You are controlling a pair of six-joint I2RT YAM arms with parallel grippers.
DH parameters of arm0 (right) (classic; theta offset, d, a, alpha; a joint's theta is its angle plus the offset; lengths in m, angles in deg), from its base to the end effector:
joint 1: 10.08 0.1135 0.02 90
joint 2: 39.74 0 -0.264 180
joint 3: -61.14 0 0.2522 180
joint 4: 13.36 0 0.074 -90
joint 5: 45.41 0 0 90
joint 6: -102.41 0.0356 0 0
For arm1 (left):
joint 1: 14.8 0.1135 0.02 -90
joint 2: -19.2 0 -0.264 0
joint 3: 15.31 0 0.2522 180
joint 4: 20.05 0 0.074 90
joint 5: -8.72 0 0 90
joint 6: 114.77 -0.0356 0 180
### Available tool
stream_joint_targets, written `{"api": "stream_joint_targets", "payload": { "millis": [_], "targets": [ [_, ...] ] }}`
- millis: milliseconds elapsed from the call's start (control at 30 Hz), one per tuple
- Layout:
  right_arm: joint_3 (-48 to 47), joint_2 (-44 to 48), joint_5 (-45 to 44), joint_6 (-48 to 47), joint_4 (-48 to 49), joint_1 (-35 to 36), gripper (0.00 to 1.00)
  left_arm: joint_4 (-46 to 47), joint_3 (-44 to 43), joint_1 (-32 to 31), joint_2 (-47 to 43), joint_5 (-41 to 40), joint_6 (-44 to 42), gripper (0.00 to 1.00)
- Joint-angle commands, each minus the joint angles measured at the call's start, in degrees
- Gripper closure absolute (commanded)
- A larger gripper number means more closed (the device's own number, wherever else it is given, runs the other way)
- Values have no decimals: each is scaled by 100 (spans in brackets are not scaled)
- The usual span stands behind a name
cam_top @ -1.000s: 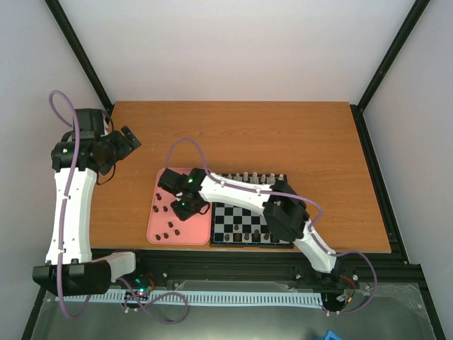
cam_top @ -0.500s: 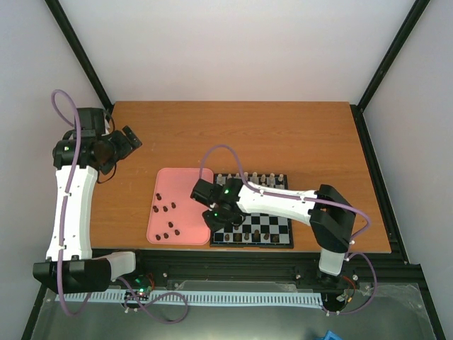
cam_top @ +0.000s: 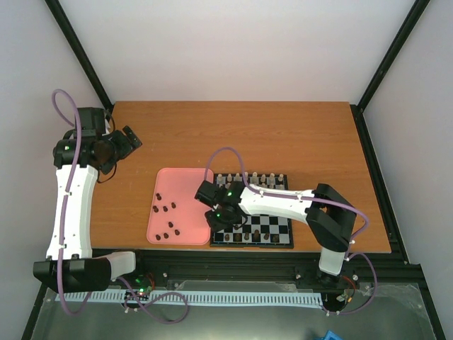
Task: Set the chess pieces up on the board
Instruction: Place the chess piece on the chessboard.
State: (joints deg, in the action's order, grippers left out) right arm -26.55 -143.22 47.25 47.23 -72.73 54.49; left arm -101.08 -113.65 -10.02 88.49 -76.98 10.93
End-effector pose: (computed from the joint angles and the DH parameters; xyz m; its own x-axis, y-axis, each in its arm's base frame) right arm 0.1498 0.3189 0.1957 -0.8588 -0.4779 -0.1846 -0.5078 0.8418 0.1831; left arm 0.2140 0.0152 0.3966 -0.6159 -0.6354 -0.4657 -0.4882 0.7718 -0.4074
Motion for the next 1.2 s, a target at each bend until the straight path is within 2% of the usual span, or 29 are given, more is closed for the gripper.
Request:
{"api": "stream_joint_targets", "payload": {
  "millis": [0,700,1167],
  "targets": [
    [70,-38,64,45,168,-67,96,126,-43,28,48,1,-125,0],
    [160,-207,30,32,157,-78,94,126,-17,32,53,-9,-140,0],
    [-96,20,-154,-51,-72,-77,69,109,-19,26,14,-12,-142,0]
  ]
}}
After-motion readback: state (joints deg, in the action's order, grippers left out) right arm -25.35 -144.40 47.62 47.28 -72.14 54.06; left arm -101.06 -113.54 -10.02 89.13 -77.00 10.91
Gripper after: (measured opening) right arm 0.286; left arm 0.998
